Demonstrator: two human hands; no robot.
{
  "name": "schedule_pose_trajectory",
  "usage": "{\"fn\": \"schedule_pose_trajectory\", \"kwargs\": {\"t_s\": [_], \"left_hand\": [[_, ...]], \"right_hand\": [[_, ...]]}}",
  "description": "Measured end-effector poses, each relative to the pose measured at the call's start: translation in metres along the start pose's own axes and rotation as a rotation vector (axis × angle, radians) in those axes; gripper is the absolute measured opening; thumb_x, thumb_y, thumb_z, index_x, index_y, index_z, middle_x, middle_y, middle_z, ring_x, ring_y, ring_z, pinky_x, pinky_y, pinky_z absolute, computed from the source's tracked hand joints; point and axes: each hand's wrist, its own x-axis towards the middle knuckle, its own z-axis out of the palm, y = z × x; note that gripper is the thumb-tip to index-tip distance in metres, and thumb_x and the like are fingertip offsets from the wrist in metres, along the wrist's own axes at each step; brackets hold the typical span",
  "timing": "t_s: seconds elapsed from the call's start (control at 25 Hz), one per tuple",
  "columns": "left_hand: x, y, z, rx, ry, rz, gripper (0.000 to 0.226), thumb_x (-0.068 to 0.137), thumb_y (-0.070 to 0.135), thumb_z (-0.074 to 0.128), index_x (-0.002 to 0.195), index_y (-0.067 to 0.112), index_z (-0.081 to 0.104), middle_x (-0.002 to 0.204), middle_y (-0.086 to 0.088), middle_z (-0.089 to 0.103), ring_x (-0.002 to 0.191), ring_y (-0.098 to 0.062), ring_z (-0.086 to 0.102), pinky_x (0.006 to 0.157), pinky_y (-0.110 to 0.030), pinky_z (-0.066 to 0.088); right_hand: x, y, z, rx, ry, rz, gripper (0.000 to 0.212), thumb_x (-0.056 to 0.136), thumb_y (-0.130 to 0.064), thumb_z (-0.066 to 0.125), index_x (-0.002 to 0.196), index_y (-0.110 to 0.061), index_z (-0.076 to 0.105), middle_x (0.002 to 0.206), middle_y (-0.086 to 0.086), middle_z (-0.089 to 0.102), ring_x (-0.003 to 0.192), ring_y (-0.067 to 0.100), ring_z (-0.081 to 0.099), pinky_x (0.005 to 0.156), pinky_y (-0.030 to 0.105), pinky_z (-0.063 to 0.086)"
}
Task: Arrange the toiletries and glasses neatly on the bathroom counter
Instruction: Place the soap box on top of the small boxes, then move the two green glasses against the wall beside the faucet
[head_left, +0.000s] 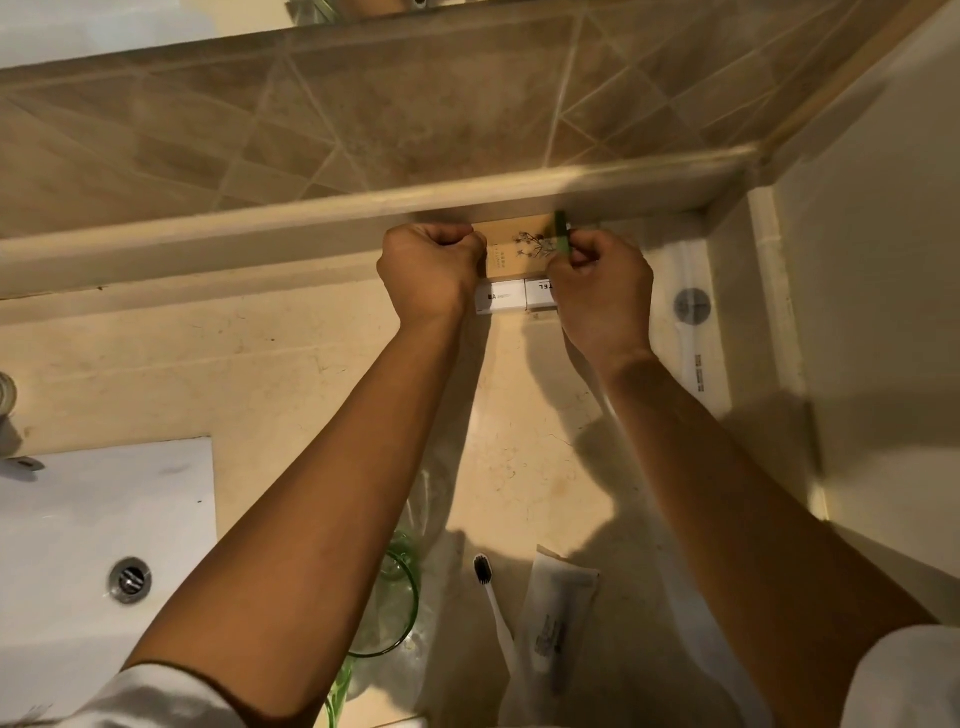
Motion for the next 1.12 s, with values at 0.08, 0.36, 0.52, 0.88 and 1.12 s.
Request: {"fn": "schedule_pose_trajectory", "kwargs": {"t_s": [0.08,0.36,0.52,0.88,1.12], "left_hand": [[0.001,-0.001,0.0,0.014,0.007,0.004,0.006,0.081,0.015,0.081,0.087,0.016,0.082,0.079,0.001,0.077,0.076,-0.011,0.074,0.079,-0.032,0.062],[-0.007,0.007,-0.006,0.111,0.035,0.086,0.011,0.081,0.025,0.08,0.085,0.015,0.081,0.08,-0.002,0.077,0.078,-0.017,0.072,0.075,-0.035,0.06],[-0.022,0.005,-0.03,0.184,-0.001,0.165,0.013,0.089,0.024,0.071,0.085,0.013,0.078,0.079,0.004,0.074,0.08,-0.013,0.069,0.075,-0.028,0.056],[-0.029,-0.094,-0.176,0.865,-0.271,0.668,0.04,0.103,0.031,0.052,0.129,0.002,0.061,0.129,-0.023,0.06,0.117,-0.042,0.056,0.098,-0.045,0.048],[-0.014,-0.161,-0.236,1.054,-0.129,0.54,0.064,0.103,0.042,0.041,0.151,-0.001,0.032,0.157,-0.03,0.029,0.146,-0.045,0.026,0.12,-0.055,0.022]], "right_hand": [[0.001,0.001,0.001,-0.009,-0.004,0.002,0.02,0.093,-0.025,0.065,0.111,-0.023,0.071,0.116,0.001,0.066,0.101,0.017,0.066,0.097,0.045,0.054],[-0.012,-0.003,-0.008,-0.023,0.029,-0.041,0.037,0.092,-0.031,0.07,0.127,-0.021,0.064,0.128,0.002,0.056,0.111,0.017,0.061,0.101,0.038,0.053],[-0.038,-0.002,-0.021,0.047,0.052,-0.114,0.034,0.092,-0.022,0.07,0.125,-0.019,0.063,0.128,0.005,0.055,0.111,0.016,0.06,0.091,0.015,0.052],[-0.16,0.038,-0.011,-0.154,-0.608,-0.381,0.045,0.083,-0.003,0.065,0.122,-0.027,0.065,0.116,-0.001,0.064,0.099,0.006,0.059,0.083,0.0,0.039],[-0.2,0.053,0.015,-0.412,-1.009,-0.501,0.098,0.074,-0.014,0.083,0.154,-0.036,0.029,0.133,-0.015,0.038,0.121,0.005,0.034,0.097,0.021,0.034]]}}
